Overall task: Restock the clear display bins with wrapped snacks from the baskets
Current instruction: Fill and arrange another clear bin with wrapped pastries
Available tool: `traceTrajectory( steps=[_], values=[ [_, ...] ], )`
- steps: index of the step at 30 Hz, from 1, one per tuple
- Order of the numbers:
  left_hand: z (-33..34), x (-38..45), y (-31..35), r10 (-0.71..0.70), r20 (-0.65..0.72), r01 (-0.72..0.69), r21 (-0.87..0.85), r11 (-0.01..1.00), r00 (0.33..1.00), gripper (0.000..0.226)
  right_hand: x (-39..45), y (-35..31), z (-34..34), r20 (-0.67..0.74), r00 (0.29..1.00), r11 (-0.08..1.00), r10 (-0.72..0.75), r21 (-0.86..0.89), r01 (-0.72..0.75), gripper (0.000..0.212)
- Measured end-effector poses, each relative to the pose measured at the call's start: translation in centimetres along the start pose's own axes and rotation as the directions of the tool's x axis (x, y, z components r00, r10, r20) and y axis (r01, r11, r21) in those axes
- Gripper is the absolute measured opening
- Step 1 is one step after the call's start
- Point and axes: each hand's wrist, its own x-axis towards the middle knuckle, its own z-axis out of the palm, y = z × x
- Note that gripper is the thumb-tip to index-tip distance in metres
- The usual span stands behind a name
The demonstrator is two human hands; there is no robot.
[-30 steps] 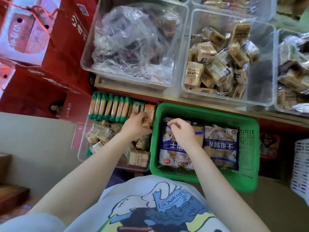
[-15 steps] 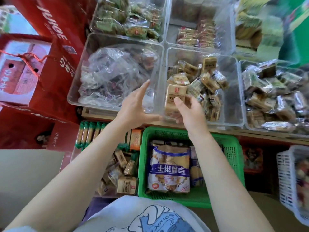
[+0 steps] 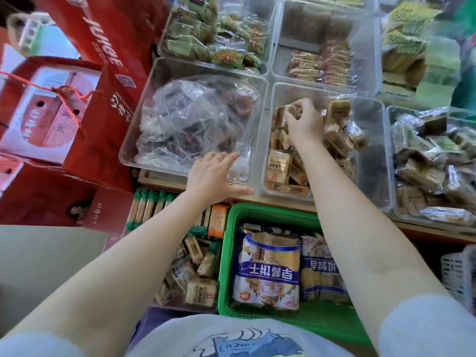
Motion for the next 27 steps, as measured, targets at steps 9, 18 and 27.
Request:
traceTrajectory(
  steps=[9,18,27],
  values=[
    [-0.5,-0.1,0.1,0.027,-0.043,-0.029,-0.062,0.998,0.999,0.105,-8.3,0.0,-0.9,-0.194,0.953,0.972,-0.233,-0.02,0.233,0.034],
    [4.8,-10.9,-7.0,-0.338,-0.342,0.104,-0.552,0.827,0.877,0.026,-24.8,3.1,7.3,0.413,0.902,0.985,-0.129,0.161,0.068,0.018],
    [11.6,-17.7,-13.4,-0.477,0.27,0.531,-0.183,0.828,0.836,0.083,-28.6,2.6,12.5,0.641,0.766,0.999,0.044,-0.018,-0.042,0.017]
  ],
)
